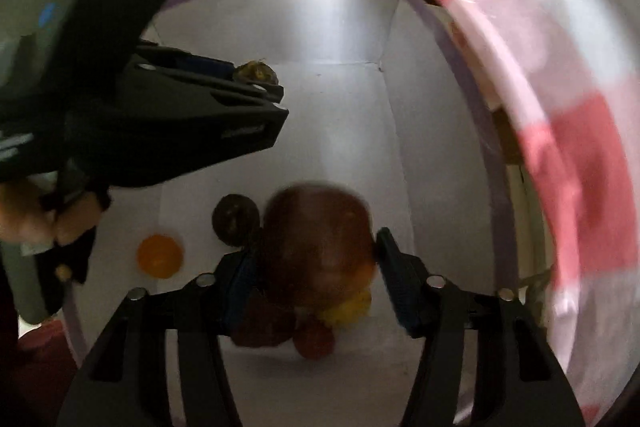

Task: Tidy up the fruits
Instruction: 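Lower both tools into the box and open them to drop the fruits, then move both open tools back over the tablecloth toward the remaining fruits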

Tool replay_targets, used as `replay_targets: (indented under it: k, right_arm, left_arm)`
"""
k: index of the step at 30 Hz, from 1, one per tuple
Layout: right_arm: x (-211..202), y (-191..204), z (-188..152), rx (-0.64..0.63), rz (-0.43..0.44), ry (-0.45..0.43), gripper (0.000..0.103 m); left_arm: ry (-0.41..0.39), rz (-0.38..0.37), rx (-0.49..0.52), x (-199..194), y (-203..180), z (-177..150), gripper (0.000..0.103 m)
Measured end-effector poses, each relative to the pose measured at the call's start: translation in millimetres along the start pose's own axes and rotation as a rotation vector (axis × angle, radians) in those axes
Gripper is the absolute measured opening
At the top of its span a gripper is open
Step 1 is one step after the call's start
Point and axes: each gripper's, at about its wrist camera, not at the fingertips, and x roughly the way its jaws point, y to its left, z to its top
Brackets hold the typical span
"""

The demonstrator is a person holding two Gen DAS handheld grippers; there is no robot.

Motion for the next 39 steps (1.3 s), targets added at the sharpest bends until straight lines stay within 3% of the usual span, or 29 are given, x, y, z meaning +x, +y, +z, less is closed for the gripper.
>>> replay_targets:
  k: [5,6,7,9,10,14,15,17,19,21,24,27,30,34,36,39]
  right_arm:
    - [-3,4,12,-0.011,-0.003,-0.027,0.048]
    - [-8,4,10,-0.015,-0.009,-0.044,0.052]
    - [-12,2,7,-0.012,-0.011,-0.054,0.059]
    - [-23,-12,9,0.009,0.000,-0.078,0.070]
    - [-32,-18,5,0.031,0.010,-0.096,0.075]
    - [-69,-35,-14,0.114,0.074,-0.160,0.076]
    - [-85,-42,-22,0.136,0.101,-0.191,0.076]
    - [-111,-50,-33,0.143,0.144,-0.256,0.076]
    - [-139,-55,-43,0.139,0.158,-0.332,0.079]
    - [-174,-68,-56,0.156,0.135,-0.442,0.082]
    - [-221,-98,-78,0.241,0.129,-0.591,0.082]
    - [-257,-128,-96,0.321,0.052,-0.722,0.087]
    - [-285,-171,-130,0.448,-0.120,-0.793,0.088]
    - [-299,-247,-177,0.680,-0.282,-0.769,0.088]
    - [-299,-288,-200,0.793,-0.373,-0.734,0.088]
    - [-292,-335,-229,0.940,-0.453,-0.719,0.088]
  left_arm:
    - [0.013,0.012,-0.002,3,0,1,0.045]
    - [0.013,0.013,-0.001,3,-1,1,0.045]
    - [-0.011,0.051,-0.012,-1,-1,1,0.060]
    - [-0.039,0.040,-0.036,-7,3,2,0.085]
    - [-0.056,0.038,-0.049,-12,5,3,0.085]
    - [-0.117,0.084,-0.071,-27,8,3,0.088]
    - [-0.149,0.100,-0.075,-34,8,3,0.088]
    - [-0.287,0.091,-0.067,-64,1,2,0.088]
    - [-0.423,0.056,-0.079,-95,-4,1,0.100]
    - [-0.591,0.017,-0.088,-134,-16,2,0.101]
    - [-0.691,-0.065,-0.052,-175,-43,13,0.101]
    - [-0.730,-0.187,0.006,-212,-92,33,0.101]
    - [-0.731,-0.358,0.092,-243,-164,55,0.101]
    - [-0.647,-0.496,0.194,-245,-274,91,0.101]
    - [-0.579,-0.519,0.230,-238,-338,104,0.101]
    - [-0.493,-0.539,0.214,-206,-397,131,0.101]
